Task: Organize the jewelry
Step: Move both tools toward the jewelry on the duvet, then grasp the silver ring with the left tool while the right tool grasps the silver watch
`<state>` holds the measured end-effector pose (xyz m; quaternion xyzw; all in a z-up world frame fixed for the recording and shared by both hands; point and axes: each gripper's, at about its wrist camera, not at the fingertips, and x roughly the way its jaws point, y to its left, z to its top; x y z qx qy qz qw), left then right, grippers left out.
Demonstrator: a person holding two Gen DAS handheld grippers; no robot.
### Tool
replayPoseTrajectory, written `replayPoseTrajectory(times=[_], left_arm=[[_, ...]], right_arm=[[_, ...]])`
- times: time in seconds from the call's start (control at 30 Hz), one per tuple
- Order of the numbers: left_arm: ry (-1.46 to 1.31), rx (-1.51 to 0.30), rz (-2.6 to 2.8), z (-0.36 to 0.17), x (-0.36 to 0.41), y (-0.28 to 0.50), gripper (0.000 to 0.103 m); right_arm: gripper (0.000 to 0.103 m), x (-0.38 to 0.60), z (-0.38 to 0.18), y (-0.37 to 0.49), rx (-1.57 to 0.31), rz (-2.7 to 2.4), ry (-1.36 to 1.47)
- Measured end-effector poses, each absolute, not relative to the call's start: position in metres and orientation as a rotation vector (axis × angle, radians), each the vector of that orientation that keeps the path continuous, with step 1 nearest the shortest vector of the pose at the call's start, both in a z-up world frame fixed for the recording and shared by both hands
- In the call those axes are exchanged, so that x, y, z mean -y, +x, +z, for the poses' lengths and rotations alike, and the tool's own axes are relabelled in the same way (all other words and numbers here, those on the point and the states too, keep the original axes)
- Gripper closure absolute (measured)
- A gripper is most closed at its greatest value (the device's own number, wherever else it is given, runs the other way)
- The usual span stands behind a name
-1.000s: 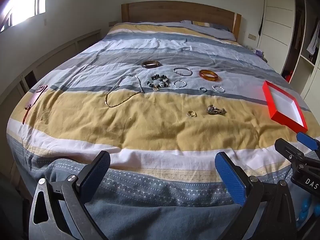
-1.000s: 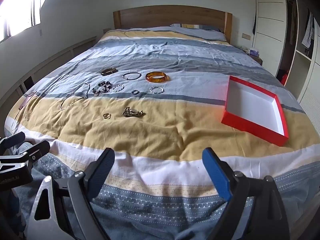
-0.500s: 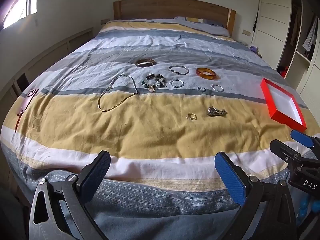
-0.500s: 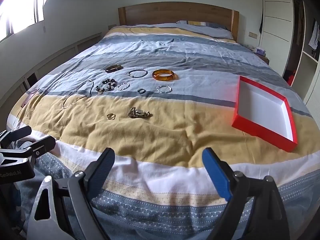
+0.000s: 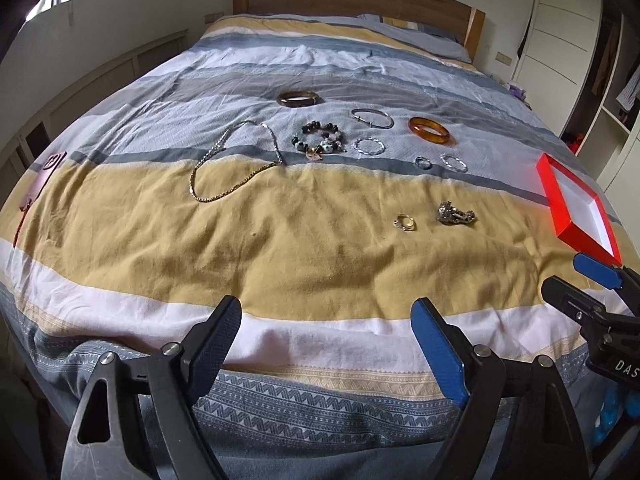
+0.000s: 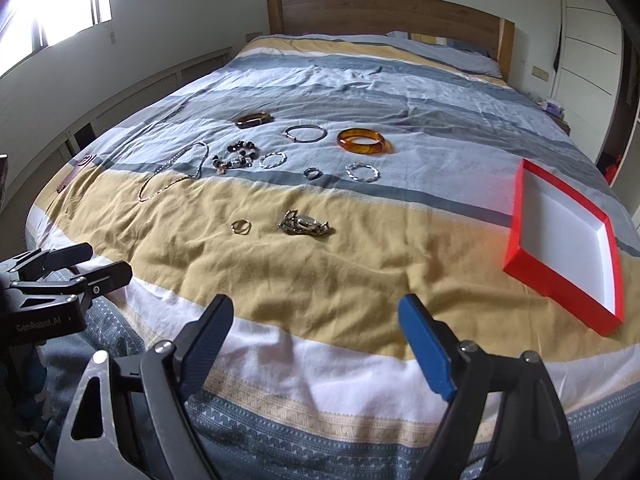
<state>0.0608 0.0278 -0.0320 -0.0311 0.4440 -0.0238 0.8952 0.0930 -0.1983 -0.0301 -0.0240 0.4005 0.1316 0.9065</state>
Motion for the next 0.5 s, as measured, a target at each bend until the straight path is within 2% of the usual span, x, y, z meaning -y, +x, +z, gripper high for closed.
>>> replayPoseTrajectory(times=[0.13, 0.2, 0.3, 0.43, 0.5], left_arm=[[-0.070, -0.930, -0.056, -0.036, -0.028, 0.069, 0.017], [-0.080, -0.933, -0.072, -0.036, -0.026, 0.074, 0.020], [-0.091, -0.941, -0.112, -0.038, -0.021, 0.086, 0.027], [-0.105, -0.965, -0.173, -0.046, -0.011, 0.108, 0.040], [-0.106, -0.974, -0.193, -0.050, -0.006, 0.117, 0.042]], right_arm=[[0.040, 0.197, -0.038, 0.108, -0.849, 0.316, -0.050], [0.048, 0.194, -0.043, 0.116, -0.858, 0.344, -0.053], [0.055, 0.191, -0.047, 0.130, -0.858, 0.386, -0.067], [0.061, 0.190, -0.053, 0.153, -0.858, 0.448, -0.090], [0.062, 0.189, -0.058, 0.166, -0.866, 0.496, -0.101]])
